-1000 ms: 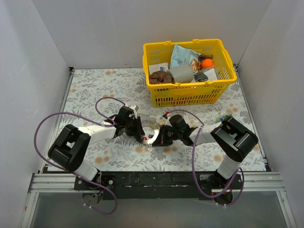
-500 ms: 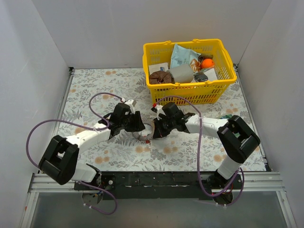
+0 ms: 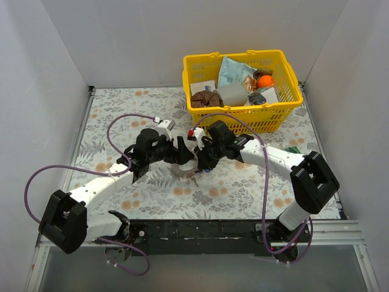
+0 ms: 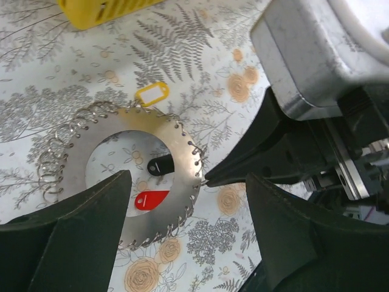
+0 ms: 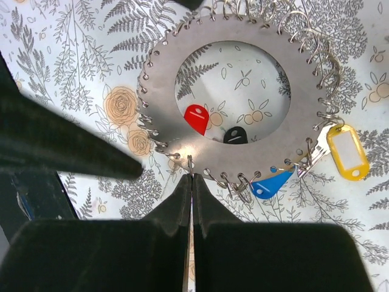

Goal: Put the keys on the keyring

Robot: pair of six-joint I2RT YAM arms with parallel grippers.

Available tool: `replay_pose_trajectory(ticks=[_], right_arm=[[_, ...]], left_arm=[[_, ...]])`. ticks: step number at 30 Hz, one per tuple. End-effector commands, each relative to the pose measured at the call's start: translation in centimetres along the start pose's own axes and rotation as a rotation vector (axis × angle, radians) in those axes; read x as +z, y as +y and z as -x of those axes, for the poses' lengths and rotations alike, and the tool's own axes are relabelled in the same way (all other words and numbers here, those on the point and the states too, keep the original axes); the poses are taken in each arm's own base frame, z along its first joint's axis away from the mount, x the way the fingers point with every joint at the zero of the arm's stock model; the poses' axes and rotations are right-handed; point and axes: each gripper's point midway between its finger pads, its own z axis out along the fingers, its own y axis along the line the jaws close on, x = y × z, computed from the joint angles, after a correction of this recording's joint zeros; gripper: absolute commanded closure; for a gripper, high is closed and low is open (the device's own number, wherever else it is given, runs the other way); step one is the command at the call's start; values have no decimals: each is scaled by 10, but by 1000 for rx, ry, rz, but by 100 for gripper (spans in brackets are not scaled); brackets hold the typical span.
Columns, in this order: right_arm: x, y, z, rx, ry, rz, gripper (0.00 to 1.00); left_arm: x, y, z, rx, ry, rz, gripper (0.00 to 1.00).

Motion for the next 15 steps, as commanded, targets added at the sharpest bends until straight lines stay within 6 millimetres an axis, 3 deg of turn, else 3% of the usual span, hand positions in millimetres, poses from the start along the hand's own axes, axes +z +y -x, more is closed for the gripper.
replay_pose_trajectory(ticks=[1, 10, 15], right_arm=[[-26, 8, 33, -162, -75, 27, 99], [-61, 13, 67, -283, -199, 60, 99], [-74, 26, 78, -318, -240, 142, 99]], left_arm=[[-10, -33, 3, 103, -25, -189, 23], [-44, -63, 9, 265, -175, -359, 23], [-56, -86, -2, 356, -169, -534, 25]])
